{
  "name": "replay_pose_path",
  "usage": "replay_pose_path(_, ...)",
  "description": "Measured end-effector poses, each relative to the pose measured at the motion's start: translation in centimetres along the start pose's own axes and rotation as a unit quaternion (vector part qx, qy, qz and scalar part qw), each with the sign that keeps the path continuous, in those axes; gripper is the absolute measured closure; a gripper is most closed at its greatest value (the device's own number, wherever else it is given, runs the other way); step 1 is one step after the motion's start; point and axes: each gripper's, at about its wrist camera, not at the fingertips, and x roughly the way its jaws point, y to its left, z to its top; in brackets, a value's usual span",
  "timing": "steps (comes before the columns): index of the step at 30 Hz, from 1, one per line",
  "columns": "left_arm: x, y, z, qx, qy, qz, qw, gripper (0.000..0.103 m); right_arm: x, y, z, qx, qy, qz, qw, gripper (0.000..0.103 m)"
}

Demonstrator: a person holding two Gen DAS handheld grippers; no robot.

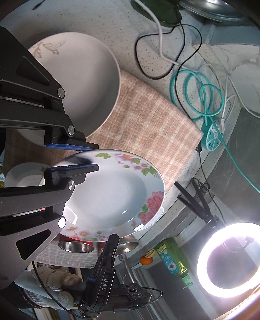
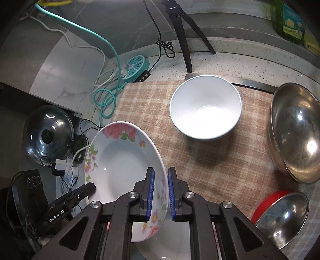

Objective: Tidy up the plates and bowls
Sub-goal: 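Lower the rose-rimmed plate onto the pink-flower plate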

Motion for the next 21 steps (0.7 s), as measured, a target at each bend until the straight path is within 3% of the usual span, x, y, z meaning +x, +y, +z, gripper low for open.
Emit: replay_pose_path(21,-0.1,-1.9,-5.7,0.024,0.026,-0.008,0.9994,0.092,-2.1,-3.1,-7.5,0.029,-0.004,-0.001,1.0,0.09)
